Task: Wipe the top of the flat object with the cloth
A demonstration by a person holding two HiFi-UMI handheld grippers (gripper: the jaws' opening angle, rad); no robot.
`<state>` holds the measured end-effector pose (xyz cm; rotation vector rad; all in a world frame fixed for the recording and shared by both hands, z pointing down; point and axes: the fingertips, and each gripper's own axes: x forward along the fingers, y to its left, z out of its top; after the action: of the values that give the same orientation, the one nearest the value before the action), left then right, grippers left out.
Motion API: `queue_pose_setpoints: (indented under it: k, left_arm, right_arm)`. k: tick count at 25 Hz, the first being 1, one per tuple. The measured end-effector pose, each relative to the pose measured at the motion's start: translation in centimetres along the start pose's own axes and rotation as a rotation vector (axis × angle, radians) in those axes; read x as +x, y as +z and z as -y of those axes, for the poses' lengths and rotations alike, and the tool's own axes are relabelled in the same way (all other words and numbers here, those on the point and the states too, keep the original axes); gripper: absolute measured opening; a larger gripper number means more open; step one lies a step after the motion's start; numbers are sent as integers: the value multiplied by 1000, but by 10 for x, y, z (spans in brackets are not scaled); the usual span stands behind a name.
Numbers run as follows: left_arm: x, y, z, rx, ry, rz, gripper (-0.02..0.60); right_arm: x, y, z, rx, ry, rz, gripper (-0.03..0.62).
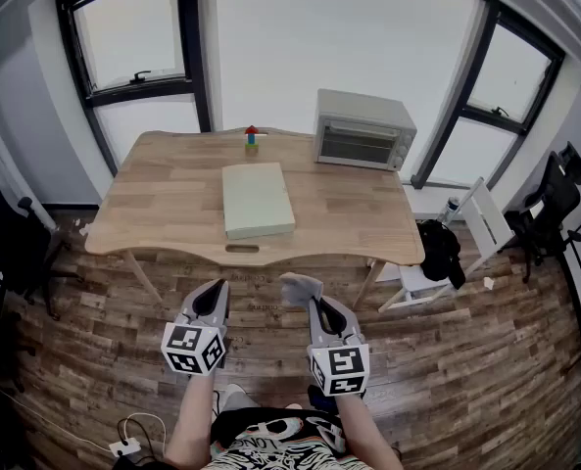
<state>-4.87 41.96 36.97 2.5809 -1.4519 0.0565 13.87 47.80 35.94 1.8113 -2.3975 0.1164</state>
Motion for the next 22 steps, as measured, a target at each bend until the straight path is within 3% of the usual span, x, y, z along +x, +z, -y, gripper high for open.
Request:
queue_pose_setpoints:
  k: [5, 16, 22]
  left_arm:
    - [2, 10, 2, -26, -49, 54, 57]
    - [16, -8, -31, 27, 79, -21, 57]
    - [64, -7, -67, -18, 102, -16, 57]
  right_arm:
    - [9, -2, 8, 21, -8, 3, 12]
    - [50, -4, 43, 52, 11, -2, 12]
    - [104, -16, 61, 86, 2, -30, 12]
